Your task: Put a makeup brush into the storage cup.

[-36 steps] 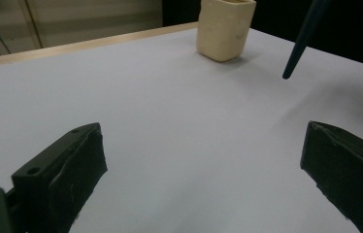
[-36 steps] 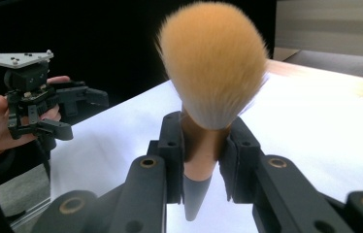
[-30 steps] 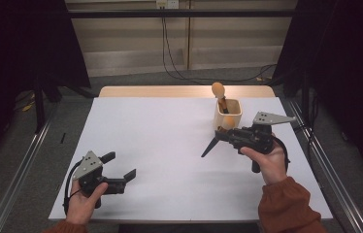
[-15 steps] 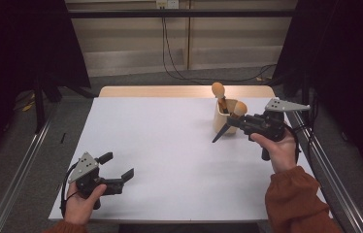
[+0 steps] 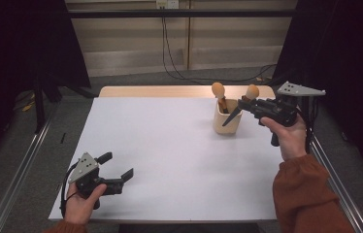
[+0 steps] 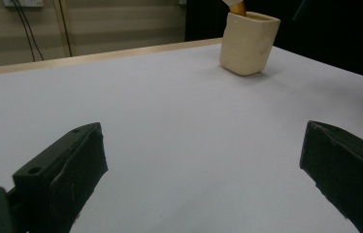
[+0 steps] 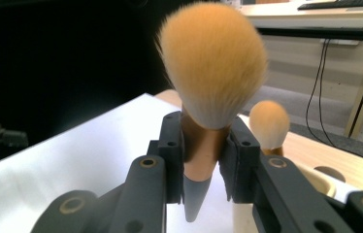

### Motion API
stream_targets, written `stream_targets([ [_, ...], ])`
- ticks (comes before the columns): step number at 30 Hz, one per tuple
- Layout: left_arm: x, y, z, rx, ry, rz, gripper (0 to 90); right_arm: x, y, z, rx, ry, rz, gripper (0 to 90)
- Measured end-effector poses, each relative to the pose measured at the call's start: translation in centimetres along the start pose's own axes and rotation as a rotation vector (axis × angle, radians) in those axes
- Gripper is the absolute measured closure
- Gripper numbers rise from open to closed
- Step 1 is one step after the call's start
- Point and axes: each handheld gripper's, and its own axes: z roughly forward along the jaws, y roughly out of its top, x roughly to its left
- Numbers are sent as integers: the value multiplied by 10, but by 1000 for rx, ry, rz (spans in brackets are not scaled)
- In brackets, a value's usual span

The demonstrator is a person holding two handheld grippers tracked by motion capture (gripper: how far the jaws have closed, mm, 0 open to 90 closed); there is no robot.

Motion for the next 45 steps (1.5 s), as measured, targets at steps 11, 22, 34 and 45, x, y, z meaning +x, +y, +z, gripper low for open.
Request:
stream_targets([
  [11, 5, 1, -4, -8, 21, -10, 26, -16, 23, -1, -33, -53, -19, 734],
  [22, 5, 1, -5, -3, 17, -6, 26, -28, 38, 9, -24, -114, -45, 734],
  [34, 10, 2, -7, -2, 34, -7, 26, -37, 29, 29, 17, -145, -38, 734],
  [45, 9, 2, -4, 10, 27, -3, 26, -46, 10, 40, 65, -160, -23, 734],
])
